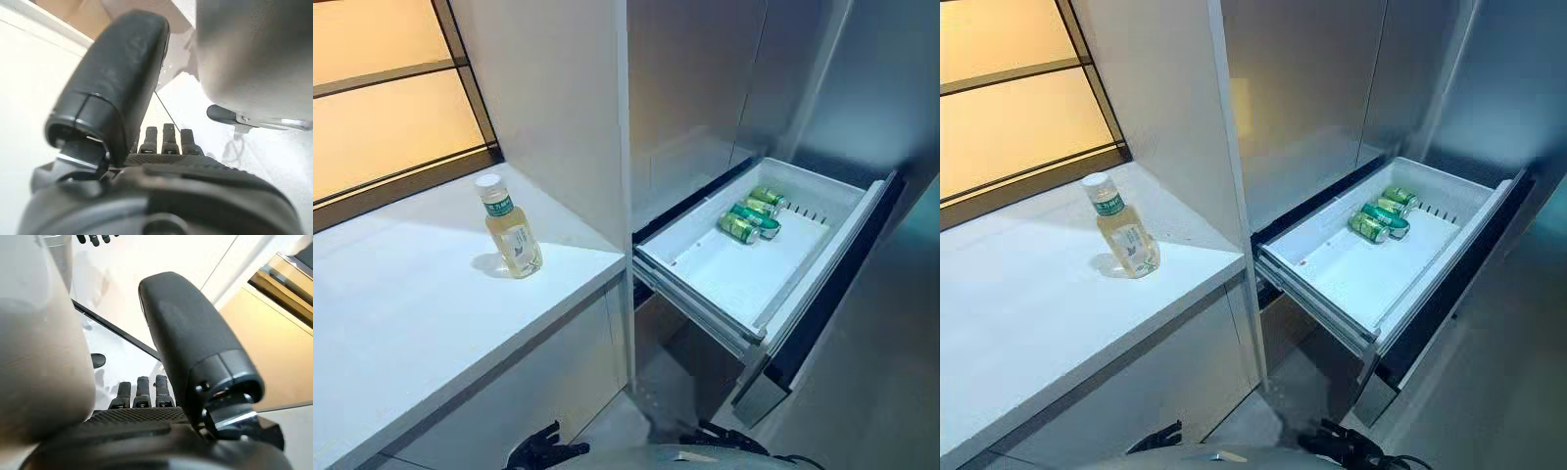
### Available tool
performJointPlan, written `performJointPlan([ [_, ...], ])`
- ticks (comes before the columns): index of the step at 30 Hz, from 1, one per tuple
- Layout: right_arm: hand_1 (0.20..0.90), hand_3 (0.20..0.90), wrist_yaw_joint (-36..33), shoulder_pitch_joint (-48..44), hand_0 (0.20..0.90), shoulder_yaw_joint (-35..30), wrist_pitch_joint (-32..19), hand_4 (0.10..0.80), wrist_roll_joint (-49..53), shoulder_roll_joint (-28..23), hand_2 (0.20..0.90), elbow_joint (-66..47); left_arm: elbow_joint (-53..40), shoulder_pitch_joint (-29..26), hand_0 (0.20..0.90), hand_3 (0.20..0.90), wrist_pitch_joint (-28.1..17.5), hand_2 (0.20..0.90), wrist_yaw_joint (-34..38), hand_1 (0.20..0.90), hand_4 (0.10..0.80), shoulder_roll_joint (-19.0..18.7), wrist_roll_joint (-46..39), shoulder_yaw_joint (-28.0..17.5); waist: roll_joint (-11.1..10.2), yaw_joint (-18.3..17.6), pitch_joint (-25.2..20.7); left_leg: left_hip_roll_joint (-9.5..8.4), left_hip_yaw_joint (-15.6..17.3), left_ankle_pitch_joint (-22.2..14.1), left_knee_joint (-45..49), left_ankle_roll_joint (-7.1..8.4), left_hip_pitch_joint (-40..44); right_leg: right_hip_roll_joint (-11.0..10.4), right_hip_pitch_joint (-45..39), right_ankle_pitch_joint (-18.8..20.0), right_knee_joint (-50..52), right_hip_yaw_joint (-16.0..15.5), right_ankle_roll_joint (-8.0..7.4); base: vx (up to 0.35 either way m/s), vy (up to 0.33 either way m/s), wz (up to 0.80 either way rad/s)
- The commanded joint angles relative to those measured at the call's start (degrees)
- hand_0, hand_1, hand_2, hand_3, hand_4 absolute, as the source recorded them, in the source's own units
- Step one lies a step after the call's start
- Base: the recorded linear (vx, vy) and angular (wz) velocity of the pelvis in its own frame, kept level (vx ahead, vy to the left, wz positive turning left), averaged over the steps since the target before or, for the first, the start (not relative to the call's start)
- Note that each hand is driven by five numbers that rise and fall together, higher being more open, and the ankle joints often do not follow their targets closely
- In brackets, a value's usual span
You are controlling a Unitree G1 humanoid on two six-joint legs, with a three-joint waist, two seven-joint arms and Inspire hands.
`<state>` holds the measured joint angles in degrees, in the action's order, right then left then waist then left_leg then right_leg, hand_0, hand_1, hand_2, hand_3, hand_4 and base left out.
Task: Put drinks into fridge and close the fridge
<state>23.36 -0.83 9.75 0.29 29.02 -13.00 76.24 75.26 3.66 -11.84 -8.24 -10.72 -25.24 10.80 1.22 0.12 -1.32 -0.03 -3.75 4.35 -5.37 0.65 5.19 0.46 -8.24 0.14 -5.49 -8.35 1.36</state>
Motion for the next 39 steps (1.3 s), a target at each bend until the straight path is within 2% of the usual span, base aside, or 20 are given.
performJointPlan([
  [1, 0.900, 0.900, 3.17, -3.69, 0.900, -0.45, 0.34, 0.800, -1.22, 1.94, 0.900, 3.23, 1.30, -4.86, 0.900, 0.900, -3.31, 0.900, -0.87, 0.900, 0.800, 0.61, -0.19, -1.92, -1.41, 1.76, 1.38, -3.96, 1.93, -4.00, 0.37, -2.94, 1.34, -1.13, 0.94, 1.36, 1.28, 0.73, -2.23, 0.000, 0.000, 0.00],
  [17, 0.900, 0.900, 3.20, -3.89, 0.900, -0.81, 0.10, 0.800, -1.76, 1.90, 0.900, 3.82, 1.67, -4.59, 0.900, 0.900, -4.81, 0.900, 0.19, 0.900, 0.800, 0.77, 0.53, -1.73, -1.38, 1.81, 1.23, -3.97, 2.08, -4.21, 0.37, -3.02, 1.77, -1.11, 0.61, 1.27, 1.33, 0.78, -2.18, 0.000, 0.000, 0.00],
  [23, 0.900, 0.900, 3.08, -3.95, 0.900, -0.30, 0.30, 0.800, -2.13, 1.69, 0.900, 3.57, 0.52, -5.45, 0.900, 0.900, -10.24, 0.900, 5.37, 0.900, 0.800, -0.07, 8.96, 0.27, -1.19, 1.47, 1.19, -3.91, 2.17, -4.11, 0.37, -2.91, 1.77, -1.01, 0.68, 1.21, 1.41, 1.10, -2.16, 0.000, 0.000, 0.00],
  [25, 0.900, 0.900, 3.33, -4.14, 0.900, 0.05, 0.47, 0.800, -2.21, 1.08, 0.900, 3.47, -1.25, -6.48, 0.900, 0.900, -11.77, 0.900, 3.71, 0.900, 0.800, -0.89, 9.85, 1.69, -0.87, 1.26, 1.26, -3.84, 2.29, -4.06, 0.37, -2.81, 1.75, -0.96, 0.76, 1.20, 1.43, 1.32, -2.23, 0.000, 0.000, 0.00],
  [31, 0.900, 0.900, 3.65, -4.64, 0.900, 0.21, 1.51, 0.800, -2.76, -0.42, 0.900, 2.41, -9.32, -8.10, 0.900, 0.900, -12.26, 0.900, -2.47, 0.900, 0.800, -3.36, 13.51, 5.90, 0.06, 0.95, 1.61, -3.76, 2.44, -3.94, 0.37, -2.80, 1.62, -0.85, 1.12, 1.21, 1.69, 1.83, -2.26, -0.007, 0.011, 0.00],
  [32, 0.900, 0.900, 3.96, -4.72, 0.900, 0.29, 1.80, 0.800, -3.04, -1.23, 0.900, 2.05, -14.55, -8.92, 0.900, 0.900, -8.98, 0.900, -4.99, 0.900, 0.800, -5.17, 13.41, 7.94, 0.55, 0.74, 1.77, -3.73, 2.52, -3.92, 0.37, -2.84, 1.62, -0.80, 1.23, 1.18, 1.83, 2.10, -2.33, -0.019, 0.043, -0.01],
  [35, 0.900, 0.900, 4.03, -4.70, 0.900, 0.28, 1.87, 0.800, -3.51, -1.84, 0.900, 1.79, -19.54, -9.38, 0.900, 0.900, -5.04, 0.900, -11.00, 0.900, 0.800, -6.97, 11.06, 9.51, 1.10, 0.51, 1.76, -3.69, 2.70, -3.88, 0.37, -2.94, 1.57, -0.73, 1.40, 1.18, 1.94, 2.40, -2.43, -0.005, 0.014, -0.01],
  [39, 0.900, 0.900, 3.83, -4.51, 0.900, 0.43, 2.42, 0.800, -3.65, -2.71, 0.900, 0.89, -32.74, -9.43, 0.900, 0.900, 10.61, 0.900, -28.39, 0.900, 0.800, -11.30, -1.75, 10.52, 1.80, 0.28, 1.73, -3.71, 2.82, -4.10, 0.37, -3.06, 1.62, -0.75, 1.48, 1.25, 1.89, 2.81, -2.59, -0.002, 0.016, 0.00],
])
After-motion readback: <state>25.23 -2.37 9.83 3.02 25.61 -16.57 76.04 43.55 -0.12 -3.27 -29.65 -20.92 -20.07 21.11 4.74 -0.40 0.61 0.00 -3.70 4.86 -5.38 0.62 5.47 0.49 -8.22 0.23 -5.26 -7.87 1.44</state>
